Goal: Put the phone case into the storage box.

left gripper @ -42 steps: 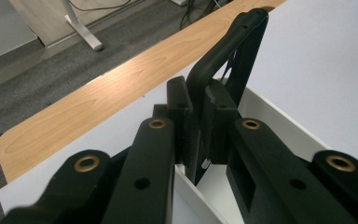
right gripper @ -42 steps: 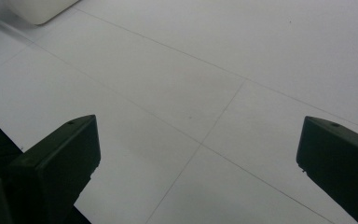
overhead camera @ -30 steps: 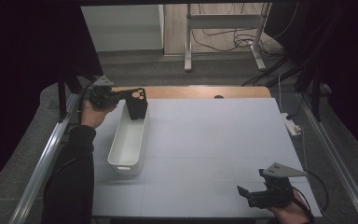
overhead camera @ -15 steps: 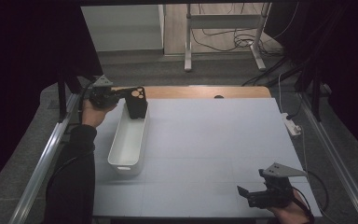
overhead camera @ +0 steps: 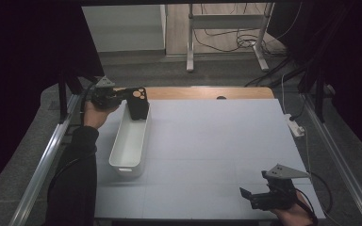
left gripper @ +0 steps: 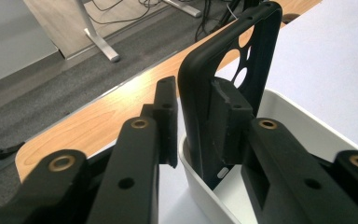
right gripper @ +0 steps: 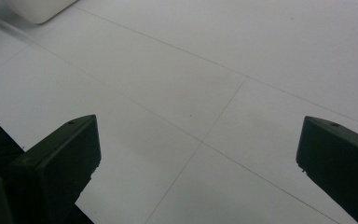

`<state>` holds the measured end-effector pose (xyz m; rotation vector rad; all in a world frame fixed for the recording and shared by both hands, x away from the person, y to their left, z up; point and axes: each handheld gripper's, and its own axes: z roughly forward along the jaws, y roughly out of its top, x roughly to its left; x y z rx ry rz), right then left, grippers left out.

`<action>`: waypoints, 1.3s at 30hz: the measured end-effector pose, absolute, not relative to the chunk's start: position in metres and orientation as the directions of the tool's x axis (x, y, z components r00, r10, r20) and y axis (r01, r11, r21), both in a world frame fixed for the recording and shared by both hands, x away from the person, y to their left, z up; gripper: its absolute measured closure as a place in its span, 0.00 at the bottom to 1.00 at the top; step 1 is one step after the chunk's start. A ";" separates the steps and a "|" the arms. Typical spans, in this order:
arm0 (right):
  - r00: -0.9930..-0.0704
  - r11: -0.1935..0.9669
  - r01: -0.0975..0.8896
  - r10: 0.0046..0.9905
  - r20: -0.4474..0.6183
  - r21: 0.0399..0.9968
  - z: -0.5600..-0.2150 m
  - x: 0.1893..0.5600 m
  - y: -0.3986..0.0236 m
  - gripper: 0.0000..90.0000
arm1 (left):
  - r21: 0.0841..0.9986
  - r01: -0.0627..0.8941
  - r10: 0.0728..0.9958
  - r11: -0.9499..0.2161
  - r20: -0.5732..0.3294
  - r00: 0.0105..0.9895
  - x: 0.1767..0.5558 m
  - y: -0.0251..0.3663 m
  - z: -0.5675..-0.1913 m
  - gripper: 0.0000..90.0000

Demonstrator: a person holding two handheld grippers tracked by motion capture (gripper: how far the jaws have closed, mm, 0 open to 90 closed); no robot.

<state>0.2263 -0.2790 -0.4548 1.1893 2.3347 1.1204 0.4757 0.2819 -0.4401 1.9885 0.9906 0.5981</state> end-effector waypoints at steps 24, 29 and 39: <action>-0.614 0.353 0.554 0.784 0.084 0.754 -0.454 0.226 -0.279 0.00 | 0.817 0.511 0.845 -0.268 -0.056 0.532 0.470 0.286 -0.443 0.58; -0.612 0.350 0.556 0.786 0.086 0.754 -0.454 0.226 -0.280 0.00 | 0.812 0.531 0.850 -0.243 -0.085 0.520 0.465 0.288 -0.441 0.49; -0.612 0.353 0.556 0.787 0.084 0.752 -0.454 0.226 -0.279 0.00 | 0.801 0.553 0.853 -0.229 -0.109 0.511 0.453 0.288 -0.442 0.39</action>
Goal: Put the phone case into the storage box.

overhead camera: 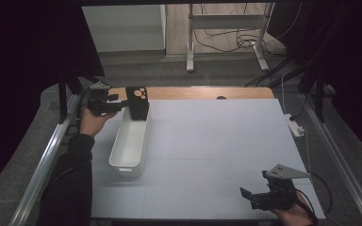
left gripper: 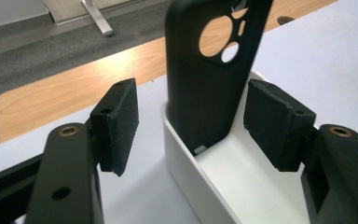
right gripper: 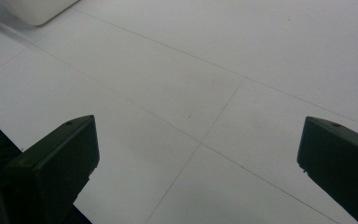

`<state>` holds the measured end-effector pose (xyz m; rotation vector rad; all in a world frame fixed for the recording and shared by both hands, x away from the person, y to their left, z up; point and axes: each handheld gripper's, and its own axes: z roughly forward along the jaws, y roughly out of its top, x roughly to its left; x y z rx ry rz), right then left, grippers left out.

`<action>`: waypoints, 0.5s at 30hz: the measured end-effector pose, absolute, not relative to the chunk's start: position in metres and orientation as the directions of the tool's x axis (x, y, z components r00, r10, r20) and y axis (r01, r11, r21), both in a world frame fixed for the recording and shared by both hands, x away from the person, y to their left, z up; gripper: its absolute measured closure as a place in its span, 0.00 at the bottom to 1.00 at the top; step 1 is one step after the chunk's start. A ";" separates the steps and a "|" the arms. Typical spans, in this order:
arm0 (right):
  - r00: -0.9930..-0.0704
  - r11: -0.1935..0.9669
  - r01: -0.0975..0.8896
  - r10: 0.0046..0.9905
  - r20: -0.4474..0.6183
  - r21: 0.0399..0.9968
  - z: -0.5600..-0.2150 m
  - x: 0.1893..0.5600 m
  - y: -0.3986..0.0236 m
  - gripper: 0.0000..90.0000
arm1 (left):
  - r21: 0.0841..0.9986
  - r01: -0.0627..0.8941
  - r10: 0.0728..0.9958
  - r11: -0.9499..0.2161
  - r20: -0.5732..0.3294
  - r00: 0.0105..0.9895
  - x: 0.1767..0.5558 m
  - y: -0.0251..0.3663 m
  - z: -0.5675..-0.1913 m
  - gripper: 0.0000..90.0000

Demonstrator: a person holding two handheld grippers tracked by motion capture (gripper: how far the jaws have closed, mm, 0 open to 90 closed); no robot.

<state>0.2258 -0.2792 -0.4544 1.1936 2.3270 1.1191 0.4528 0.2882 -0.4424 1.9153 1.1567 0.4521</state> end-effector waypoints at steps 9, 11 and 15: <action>-0.614 0.357 0.555 0.785 0.081 0.751 -0.455 0.226 -0.278 0.00 | 0.792 0.571 0.849 -0.215 -0.138 0.510 0.438 0.289 -0.443 0.31; -0.614 0.358 0.554 0.785 0.079 0.751 -0.455 0.226 -0.278 0.00 | 0.792 0.573 0.850 -0.211 -0.140 0.507 0.437 0.289 -0.443 0.31; -0.615 0.360 0.554 0.785 0.077 0.751 -0.455 0.226 -0.278 0.00 | 0.788 0.581 0.849 -0.203 -0.154 0.506 0.431 0.289 -0.442 0.28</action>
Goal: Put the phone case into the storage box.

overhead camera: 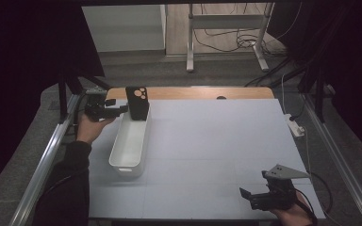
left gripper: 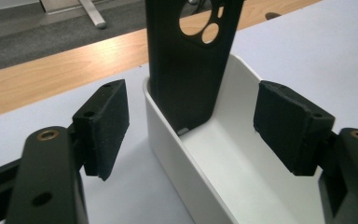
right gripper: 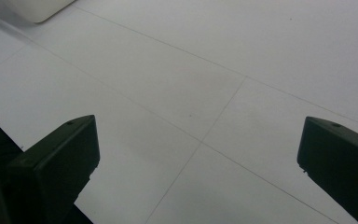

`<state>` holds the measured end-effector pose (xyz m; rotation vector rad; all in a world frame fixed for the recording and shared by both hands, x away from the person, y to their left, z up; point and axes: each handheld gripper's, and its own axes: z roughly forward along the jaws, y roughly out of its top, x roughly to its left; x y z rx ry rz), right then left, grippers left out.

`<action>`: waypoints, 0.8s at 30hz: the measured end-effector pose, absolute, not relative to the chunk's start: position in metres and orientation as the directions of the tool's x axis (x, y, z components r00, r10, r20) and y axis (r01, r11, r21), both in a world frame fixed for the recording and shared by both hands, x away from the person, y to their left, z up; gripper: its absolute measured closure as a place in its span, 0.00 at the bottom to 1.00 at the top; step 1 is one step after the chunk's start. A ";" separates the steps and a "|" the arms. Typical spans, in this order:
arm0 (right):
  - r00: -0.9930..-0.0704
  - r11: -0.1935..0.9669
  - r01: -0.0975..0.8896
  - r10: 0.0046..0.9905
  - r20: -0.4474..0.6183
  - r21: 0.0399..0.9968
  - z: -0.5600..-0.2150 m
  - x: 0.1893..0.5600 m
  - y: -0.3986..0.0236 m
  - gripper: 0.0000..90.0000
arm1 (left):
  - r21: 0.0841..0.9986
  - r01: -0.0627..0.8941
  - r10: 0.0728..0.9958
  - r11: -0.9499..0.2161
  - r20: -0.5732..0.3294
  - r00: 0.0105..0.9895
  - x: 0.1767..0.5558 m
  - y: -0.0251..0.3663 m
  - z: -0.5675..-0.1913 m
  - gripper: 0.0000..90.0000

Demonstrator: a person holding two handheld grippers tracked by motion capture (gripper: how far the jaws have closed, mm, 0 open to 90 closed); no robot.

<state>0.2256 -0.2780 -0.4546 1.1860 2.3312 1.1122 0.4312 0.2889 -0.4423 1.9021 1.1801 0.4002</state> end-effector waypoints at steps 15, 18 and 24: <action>-0.602 0.349 0.565 0.794 0.085 0.748 -0.455 0.227 -0.279 0.00 | 0.782 0.574 0.835 -0.243 -0.133 0.533 0.409 0.277 -0.443 0.12; -0.602 0.348 0.563 0.794 0.084 0.750 -0.455 0.226 -0.279 0.00 | 0.779 0.578 0.833 -0.245 -0.136 0.537 0.406 0.274 -0.444 0.08; -0.605 0.350 0.557 0.792 0.079 0.753 -0.454 0.225 -0.279 0.00 | 0.773 0.576 0.828 -0.266 -0.123 0.548 0.398 0.269 -0.444 0.04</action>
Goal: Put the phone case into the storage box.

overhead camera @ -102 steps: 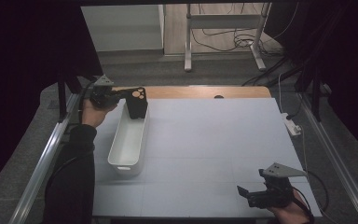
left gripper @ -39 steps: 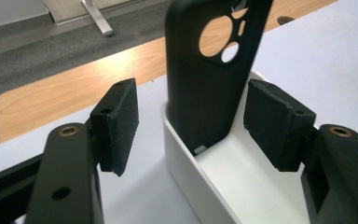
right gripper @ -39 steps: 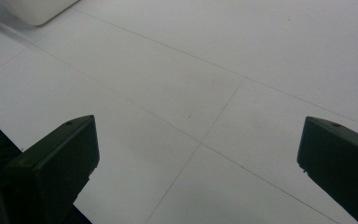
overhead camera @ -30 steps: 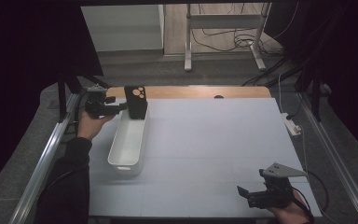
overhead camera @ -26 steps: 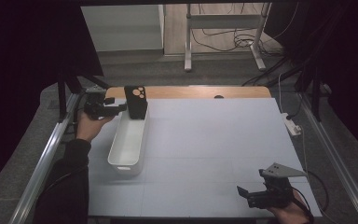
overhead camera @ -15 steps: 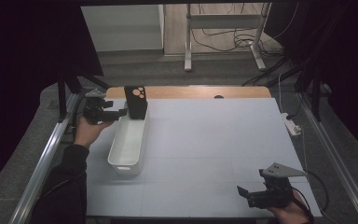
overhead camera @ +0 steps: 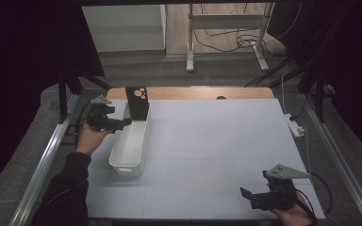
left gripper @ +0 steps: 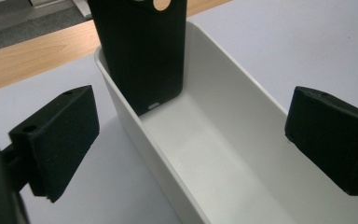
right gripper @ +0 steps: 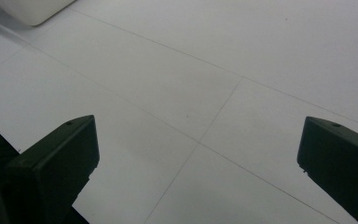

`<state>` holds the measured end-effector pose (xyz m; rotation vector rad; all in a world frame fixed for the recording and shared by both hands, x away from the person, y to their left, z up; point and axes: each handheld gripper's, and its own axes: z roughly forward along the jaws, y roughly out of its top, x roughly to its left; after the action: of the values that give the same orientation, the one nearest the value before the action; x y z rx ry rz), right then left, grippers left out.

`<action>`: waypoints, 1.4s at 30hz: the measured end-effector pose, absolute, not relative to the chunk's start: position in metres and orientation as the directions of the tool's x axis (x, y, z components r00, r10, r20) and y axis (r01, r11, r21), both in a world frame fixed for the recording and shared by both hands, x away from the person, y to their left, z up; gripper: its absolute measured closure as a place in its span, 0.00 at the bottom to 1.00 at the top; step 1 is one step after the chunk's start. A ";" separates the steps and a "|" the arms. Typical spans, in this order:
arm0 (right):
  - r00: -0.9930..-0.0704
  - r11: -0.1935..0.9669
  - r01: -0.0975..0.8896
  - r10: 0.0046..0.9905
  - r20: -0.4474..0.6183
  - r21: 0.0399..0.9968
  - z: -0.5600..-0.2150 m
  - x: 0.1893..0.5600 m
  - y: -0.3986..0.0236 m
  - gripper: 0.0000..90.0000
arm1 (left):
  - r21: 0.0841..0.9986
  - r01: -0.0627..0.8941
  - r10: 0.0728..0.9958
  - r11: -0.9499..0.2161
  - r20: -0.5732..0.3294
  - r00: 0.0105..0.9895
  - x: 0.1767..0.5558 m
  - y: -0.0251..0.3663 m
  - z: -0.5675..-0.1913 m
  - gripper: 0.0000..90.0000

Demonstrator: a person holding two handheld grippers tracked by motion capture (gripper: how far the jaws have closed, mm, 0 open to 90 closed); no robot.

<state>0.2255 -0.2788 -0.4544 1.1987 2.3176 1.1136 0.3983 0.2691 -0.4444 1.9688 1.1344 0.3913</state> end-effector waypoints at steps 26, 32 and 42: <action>-0.603 0.352 0.554 0.795 0.072 0.754 -0.454 0.225 -0.278 0.00 | 0.812 0.508 0.803 -0.286 -0.086 0.589 0.365 0.264 -0.440 0.00; -0.602 0.351 0.556 0.795 0.074 0.753 -0.454 0.225 -0.278 0.00 | 0.824 0.505 0.798 -0.257 -0.115 0.592 0.357 0.267 -0.438 0.01; -0.603 0.350 0.558 0.794 0.078 0.753 -0.454 0.225 -0.278 0.00 | 0.820 0.518 0.805 -0.242 -0.128 0.579 0.339 0.268 -0.439 0.00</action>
<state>0.2253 -0.2782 -0.4542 1.2006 2.3165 1.1112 0.3392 0.2681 -0.4388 1.9140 1.0655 0.4035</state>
